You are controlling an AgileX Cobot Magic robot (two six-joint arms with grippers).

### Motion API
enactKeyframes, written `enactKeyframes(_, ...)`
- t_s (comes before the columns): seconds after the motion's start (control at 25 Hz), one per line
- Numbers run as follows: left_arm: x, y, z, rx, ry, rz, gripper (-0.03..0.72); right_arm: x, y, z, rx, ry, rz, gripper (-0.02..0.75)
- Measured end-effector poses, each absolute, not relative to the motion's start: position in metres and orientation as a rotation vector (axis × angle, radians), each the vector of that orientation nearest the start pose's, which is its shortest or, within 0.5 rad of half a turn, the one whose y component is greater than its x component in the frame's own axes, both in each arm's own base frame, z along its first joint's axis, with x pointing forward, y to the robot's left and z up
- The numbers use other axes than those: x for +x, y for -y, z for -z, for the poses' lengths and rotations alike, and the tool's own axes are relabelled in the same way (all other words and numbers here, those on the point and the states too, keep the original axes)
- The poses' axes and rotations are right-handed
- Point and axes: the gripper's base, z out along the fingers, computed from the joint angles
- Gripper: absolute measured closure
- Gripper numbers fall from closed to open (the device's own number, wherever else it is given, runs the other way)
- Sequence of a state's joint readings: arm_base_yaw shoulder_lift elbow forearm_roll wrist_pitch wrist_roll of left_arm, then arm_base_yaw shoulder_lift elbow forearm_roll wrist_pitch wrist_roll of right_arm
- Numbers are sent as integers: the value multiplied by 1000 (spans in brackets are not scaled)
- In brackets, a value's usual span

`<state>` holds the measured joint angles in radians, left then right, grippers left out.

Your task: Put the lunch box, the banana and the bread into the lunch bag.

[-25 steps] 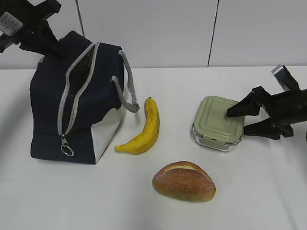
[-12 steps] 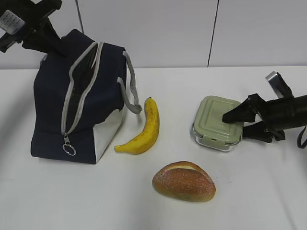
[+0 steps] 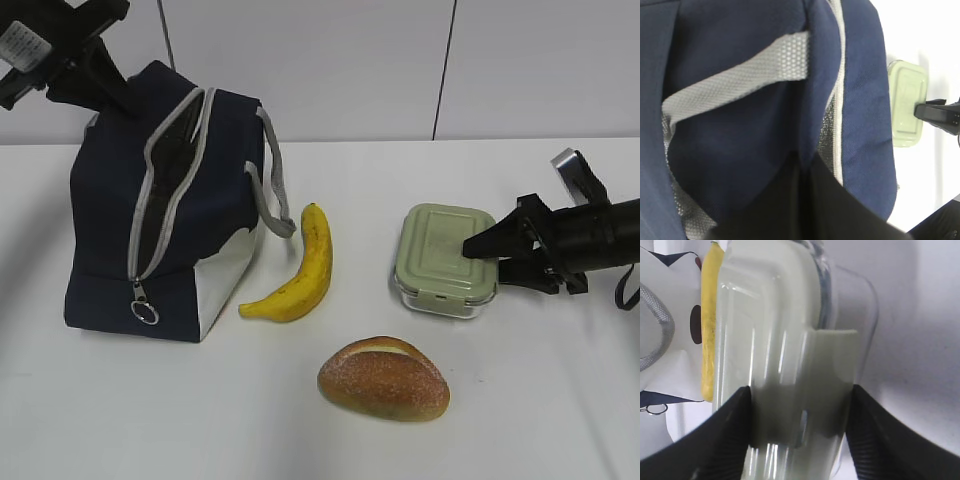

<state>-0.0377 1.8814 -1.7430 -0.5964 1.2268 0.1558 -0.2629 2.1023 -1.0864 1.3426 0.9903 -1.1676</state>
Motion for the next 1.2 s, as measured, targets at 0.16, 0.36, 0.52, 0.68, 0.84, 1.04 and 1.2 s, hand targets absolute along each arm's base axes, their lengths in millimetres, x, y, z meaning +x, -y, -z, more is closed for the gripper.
enactKeyframes(0.16, 399, 63, -317, 97, -2711, 800, 691, 367, 22, -110, 115, -2461, -1218, 323)
enactKeyframes(0.36, 399, 63, -317, 97, -2711, 800, 691, 371, 23, -113, 80, -2462, -1205, 327)
enactKeyframes(0.52, 399, 63, -317, 97, -2711, 800, 691, 374, 24, -115, 66, -2461, -1198, 336)
enactKeyframes(0.68, 399, 63, -317, 97, -2711, 800, 691, 373, 23, -116, 56, -2462, -1211, 339)
enactKeyframes(0.84, 399, 63, -317, 97, -2711, 800, 691, 375, 21, -123, 31, -2444, -1276, 340)
enactKeyframes(1.04, 399, 63, -317, 97, -2711, 800, 691, 388, 22, -139, 64, -2418, -1325, 340)
enactKeyframes(1.2, 400, 63, -317, 96, -2709, 799, 691, 403, 15, -155, 47, -2431, -1308, 341)
